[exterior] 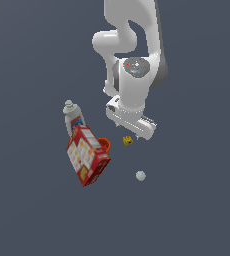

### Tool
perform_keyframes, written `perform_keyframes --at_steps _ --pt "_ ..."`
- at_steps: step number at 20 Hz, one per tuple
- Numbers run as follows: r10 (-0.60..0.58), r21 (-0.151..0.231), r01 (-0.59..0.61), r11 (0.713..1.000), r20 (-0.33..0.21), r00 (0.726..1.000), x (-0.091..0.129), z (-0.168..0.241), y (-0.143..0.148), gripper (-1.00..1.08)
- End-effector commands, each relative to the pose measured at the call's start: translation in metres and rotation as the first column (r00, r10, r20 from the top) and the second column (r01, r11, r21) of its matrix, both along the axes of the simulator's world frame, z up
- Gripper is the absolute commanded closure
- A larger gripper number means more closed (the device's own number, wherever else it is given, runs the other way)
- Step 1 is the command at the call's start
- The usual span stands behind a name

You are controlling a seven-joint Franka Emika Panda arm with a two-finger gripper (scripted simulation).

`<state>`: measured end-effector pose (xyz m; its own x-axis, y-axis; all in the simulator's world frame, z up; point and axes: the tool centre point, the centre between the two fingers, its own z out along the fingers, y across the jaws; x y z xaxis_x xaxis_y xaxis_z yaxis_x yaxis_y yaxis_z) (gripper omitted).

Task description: Pick up a designated object from a clutter of objects.

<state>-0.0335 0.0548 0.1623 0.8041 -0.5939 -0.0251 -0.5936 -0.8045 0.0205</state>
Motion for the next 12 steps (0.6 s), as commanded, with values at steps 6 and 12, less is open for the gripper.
perform_keyframes --at_steps 6,12 --pt "-0.18 -0.002 0.18 0.984 0.011 0.984 -0.012 -0.031 0.007 -0.92" --pt "-0.319 -0.002 0.319 0.948 0.019 0.948 -0.023 -0.054 0.011 -0.92"
